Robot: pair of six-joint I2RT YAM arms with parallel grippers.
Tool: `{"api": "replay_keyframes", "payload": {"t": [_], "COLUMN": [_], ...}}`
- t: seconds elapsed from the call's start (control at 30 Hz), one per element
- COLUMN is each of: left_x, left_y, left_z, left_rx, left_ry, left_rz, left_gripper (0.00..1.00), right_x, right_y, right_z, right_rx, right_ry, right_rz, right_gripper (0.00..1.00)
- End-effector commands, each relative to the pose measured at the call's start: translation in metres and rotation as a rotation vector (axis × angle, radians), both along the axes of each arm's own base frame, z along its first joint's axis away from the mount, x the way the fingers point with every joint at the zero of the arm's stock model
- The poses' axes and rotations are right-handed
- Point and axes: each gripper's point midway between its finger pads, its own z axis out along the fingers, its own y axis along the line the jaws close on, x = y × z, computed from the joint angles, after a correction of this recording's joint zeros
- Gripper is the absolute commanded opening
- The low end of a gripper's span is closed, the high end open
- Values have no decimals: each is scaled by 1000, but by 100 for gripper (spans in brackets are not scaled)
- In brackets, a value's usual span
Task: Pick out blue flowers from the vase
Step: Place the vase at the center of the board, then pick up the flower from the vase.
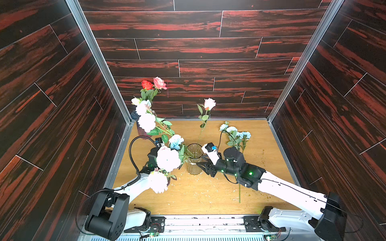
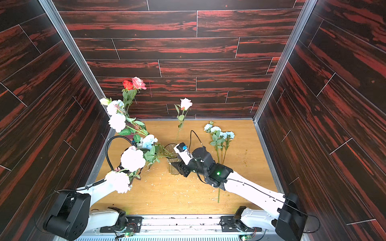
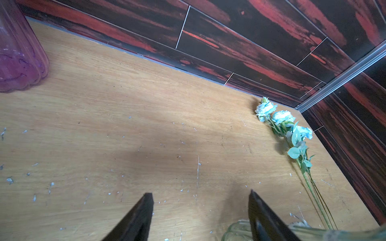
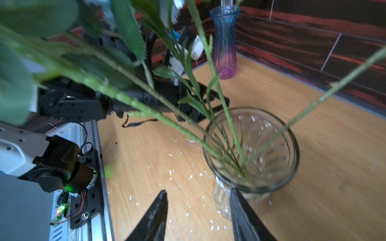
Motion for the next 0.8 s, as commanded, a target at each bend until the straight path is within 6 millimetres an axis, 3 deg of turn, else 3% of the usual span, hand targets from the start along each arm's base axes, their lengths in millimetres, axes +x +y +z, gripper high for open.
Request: {"api": "replay_keyframes", "payload": {"t": [0.0,0.13,0.27,0.3,0.37,0.5,0.77], "left_x": [-9,-29,-49,-53,-59,-63,-58], "left_y": [1,8,13,13,16,26,21], "left_z": [21,26,18,17,20,21,18], "left_rx": [2,-8,-21,-26,-33,-35,-31], "left_ry": [-70,-103,-111,-118,-142,-170,-150], "left_rz": [-9,0,0,-2,3,51,33], "left_gripper": [75,78,80,87,90,91,91], "right_x": [-6,-17,-24,-23,-23,-17,-13], "right_y": [8,10,19,21,25,27,27], "right_z": [23,23,21,20,21,24,29], "right_rx": [71,76,88,87,88,88,117], "right_ry": [-79,-126,-149,-155,-170,-209,-234], "right_rz": [60,131,202,212,229,214,191], "right_gripper": [50,47,40,39,39,42,50]}}
